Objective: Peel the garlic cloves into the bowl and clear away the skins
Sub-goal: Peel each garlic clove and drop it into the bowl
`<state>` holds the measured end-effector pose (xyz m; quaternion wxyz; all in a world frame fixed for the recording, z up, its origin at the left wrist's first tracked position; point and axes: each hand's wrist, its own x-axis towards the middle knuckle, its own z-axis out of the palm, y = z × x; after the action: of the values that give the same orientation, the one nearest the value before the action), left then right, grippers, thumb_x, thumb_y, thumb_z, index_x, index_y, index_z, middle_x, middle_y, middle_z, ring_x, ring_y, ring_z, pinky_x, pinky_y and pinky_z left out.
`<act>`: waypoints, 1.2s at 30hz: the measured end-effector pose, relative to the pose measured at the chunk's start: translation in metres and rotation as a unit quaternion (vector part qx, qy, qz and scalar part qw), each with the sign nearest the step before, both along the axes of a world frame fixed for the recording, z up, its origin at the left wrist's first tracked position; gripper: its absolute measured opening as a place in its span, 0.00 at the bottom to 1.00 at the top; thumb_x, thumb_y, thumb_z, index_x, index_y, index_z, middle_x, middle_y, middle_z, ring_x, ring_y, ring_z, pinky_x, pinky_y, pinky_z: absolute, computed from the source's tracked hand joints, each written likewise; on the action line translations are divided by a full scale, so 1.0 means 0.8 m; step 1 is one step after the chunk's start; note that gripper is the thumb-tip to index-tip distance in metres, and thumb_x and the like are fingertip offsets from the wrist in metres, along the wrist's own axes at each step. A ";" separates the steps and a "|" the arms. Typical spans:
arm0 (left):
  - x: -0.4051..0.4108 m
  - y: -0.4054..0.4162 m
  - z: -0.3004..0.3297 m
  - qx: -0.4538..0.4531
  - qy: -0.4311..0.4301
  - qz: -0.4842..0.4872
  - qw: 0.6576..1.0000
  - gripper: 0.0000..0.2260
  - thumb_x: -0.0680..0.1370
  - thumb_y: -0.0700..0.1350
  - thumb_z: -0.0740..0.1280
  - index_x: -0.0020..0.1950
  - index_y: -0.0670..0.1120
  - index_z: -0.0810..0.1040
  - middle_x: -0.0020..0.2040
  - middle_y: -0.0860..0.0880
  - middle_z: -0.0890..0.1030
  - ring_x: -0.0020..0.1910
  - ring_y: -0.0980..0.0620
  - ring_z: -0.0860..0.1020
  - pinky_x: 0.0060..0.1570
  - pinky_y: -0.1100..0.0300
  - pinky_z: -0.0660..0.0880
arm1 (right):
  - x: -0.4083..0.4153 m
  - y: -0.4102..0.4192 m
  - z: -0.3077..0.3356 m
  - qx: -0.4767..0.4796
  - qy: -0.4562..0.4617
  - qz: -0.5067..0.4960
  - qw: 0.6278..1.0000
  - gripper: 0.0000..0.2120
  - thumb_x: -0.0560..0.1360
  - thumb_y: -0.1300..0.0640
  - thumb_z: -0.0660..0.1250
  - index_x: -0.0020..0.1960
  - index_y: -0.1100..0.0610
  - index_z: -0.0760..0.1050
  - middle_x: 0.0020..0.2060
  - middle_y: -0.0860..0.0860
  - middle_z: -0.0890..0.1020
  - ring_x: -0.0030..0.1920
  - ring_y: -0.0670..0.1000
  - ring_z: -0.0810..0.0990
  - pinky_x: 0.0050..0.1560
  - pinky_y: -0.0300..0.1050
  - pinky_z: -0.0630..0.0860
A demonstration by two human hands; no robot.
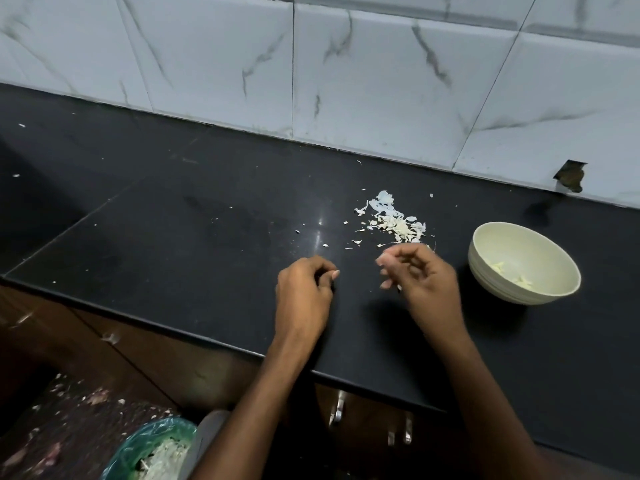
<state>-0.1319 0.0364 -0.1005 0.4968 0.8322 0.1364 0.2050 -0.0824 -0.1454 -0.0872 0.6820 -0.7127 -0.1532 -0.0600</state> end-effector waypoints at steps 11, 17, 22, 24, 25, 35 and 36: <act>-0.018 0.023 0.019 0.068 0.026 0.103 0.992 0.03 0.81 0.42 0.70 0.49 0.45 0.81 0.50 0.44 0.79 0.50 0.42 0.79 0.54 0.51 0.74 | -0.022 -0.070 -0.012 0.144 0.068 -0.122 0.980 0.03 0.85 0.61 0.62 0.55 0.60 0.74 0.45 0.57 0.85 0.40 0.50 0.82 0.36 0.42 0.81; 0.022 0.009 0.005 -0.030 0.081 0.005 0.996 0.07 0.82 0.43 0.67 0.43 0.49 0.76 0.42 0.47 0.84 0.40 0.45 0.85 0.50 0.46 0.82 | -0.012 -0.061 -0.019 0.082 0.111 -0.084 0.987 0.05 0.87 0.57 0.60 0.56 0.58 0.71 0.45 0.61 0.84 0.38 0.53 0.84 0.37 0.44 0.82; 0.046 -0.049 0.024 -0.268 0.025 -0.114 0.956 0.05 0.84 0.36 0.65 0.48 0.40 0.76 0.42 0.41 0.82 0.36 0.46 0.83 0.44 0.51 0.82 | -0.015 -0.059 -0.021 0.081 0.097 -0.089 0.988 0.04 0.86 0.59 0.62 0.55 0.60 0.73 0.43 0.62 0.83 0.38 0.54 0.83 0.38 0.45 0.82; 0.043 -0.049 0.023 -0.309 -0.012 -0.118 0.944 0.03 0.83 0.35 0.66 0.50 0.37 0.77 0.42 0.40 0.82 0.38 0.44 0.82 0.43 0.53 0.82 | -0.014 -0.061 -0.021 0.082 0.085 -0.106 0.987 0.05 0.85 0.60 0.63 0.55 0.61 0.74 0.44 0.60 0.84 0.40 0.52 0.83 0.38 0.45 0.82; 0.040 -0.045 0.019 -0.329 -0.022 -0.119 0.937 0.03 0.83 0.35 0.66 0.51 0.37 0.78 0.43 0.39 0.82 0.39 0.44 0.82 0.43 0.54 0.83 | -0.012 -0.062 -0.022 0.071 0.075 -0.116 0.988 0.04 0.85 0.60 0.64 0.55 0.61 0.75 0.45 0.59 0.85 0.42 0.51 0.84 0.39 0.46 0.82; 0.017 -0.038 -0.005 -0.355 -0.052 -0.114 0.927 0.05 0.81 0.34 0.70 0.52 0.32 0.79 0.41 0.40 0.83 0.39 0.46 0.82 0.47 0.52 0.80 | -0.016 -0.051 -0.029 -0.125 -0.007 -0.054 0.991 0.02 0.83 0.57 0.68 0.52 0.53 0.76 0.48 0.49 0.86 0.48 0.47 0.85 0.49 0.44 0.80; 0.017 -0.038 -0.005 -0.355 -0.055 -0.117 0.926 0.05 0.80 0.34 0.70 0.53 0.32 0.79 0.41 0.40 0.83 0.39 0.46 0.82 0.47 0.52 0.80 | -0.016 -0.053 -0.026 -0.079 0.012 -0.065 0.995 0.02 0.83 0.57 0.68 0.52 0.53 0.77 0.49 0.50 0.87 0.49 0.50 0.86 0.47 0.46 0.81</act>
<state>-0.1184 0.0057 -0.1042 0.7865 0.5993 0.0747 0.1290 -0.0950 -0.1876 -0.1082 0.6201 -0.7733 -0.1027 -0.0833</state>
